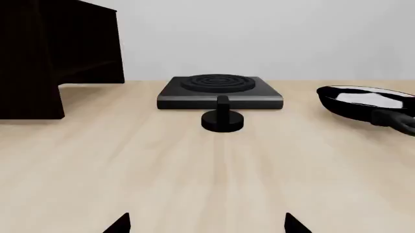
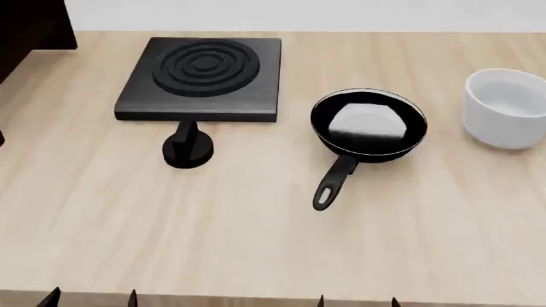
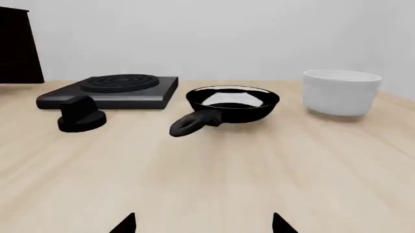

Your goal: Put the frying pan on the cabinet shelf.

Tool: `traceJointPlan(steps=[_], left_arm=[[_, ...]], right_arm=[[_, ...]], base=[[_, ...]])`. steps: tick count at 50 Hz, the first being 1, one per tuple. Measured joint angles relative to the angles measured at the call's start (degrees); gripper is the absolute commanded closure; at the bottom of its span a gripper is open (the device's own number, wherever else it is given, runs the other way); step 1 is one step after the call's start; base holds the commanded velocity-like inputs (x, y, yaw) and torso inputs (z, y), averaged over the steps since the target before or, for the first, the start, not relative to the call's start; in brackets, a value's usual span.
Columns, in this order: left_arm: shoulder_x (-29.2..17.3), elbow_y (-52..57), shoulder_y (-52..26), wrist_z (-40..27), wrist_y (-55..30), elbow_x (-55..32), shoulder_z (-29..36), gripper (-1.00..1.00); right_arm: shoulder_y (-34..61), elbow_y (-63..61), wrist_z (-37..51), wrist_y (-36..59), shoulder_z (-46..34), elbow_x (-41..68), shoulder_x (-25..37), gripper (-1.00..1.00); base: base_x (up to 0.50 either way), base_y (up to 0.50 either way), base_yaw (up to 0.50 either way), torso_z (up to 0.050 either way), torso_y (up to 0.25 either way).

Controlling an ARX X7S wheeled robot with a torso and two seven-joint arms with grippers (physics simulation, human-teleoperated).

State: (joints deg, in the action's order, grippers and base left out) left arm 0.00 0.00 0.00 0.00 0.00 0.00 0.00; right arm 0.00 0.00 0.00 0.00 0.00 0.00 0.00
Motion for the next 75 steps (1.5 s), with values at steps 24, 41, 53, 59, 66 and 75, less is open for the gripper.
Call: traceJointPlan(steps=[24,41,53,59,66,75], left_arm=[[-2.7,-0.3,0.2,-1.5,1.4,-3.4,3.2,-1.0],[-4.1,-0.4,0.1,-2.3,1.4,-6.1,4.7,-1.0],[-4.9,-0.3,0.1,-3.1,1.4,-7.2,5.6,-1.0],[-5.3,-0.4,0.1,-3.5,1.5,-7.7,6.1,-1.0],[-5.5,-0.4,-0.1,-4.0,1.5,-8.7,6.3,-1.0],[-5.8,-0.2,-0.3,-5.1,-0.2,-10.6,6.4,-1.0]], right_arm=[[3.1,1.3,3.2,2.3,-2.6,2.7,2.7,-1.0],[4.5,2.2,4.9,3.3,-4.2,3.8,4.4,-1.0],[4.3,2.2,6.0,3.1,-5.2,4.3,5.3,-1.0],[4.0,2.0,6.5,3.1,-5.7,4.4,5.8,-1.0],[3.6,1.7,7.0,2.9,-6.2,4.6,6.2,-1.0],[3.3,1.2,8.1,3.0,-6.6,4.7,7.0,-1.0]], base=[[0.0,0.0,0.0,0.019,0.0],[0.0,0.0,0.0,0.05,0.0],[0.0,0.0,0.0,0.05,0.0],[0.0,0.0,0.0,0.05,0.0],[0.0,0.0,0.0,0.018,0.0],[0.0,0.0,0.0,0.0,0.0]])
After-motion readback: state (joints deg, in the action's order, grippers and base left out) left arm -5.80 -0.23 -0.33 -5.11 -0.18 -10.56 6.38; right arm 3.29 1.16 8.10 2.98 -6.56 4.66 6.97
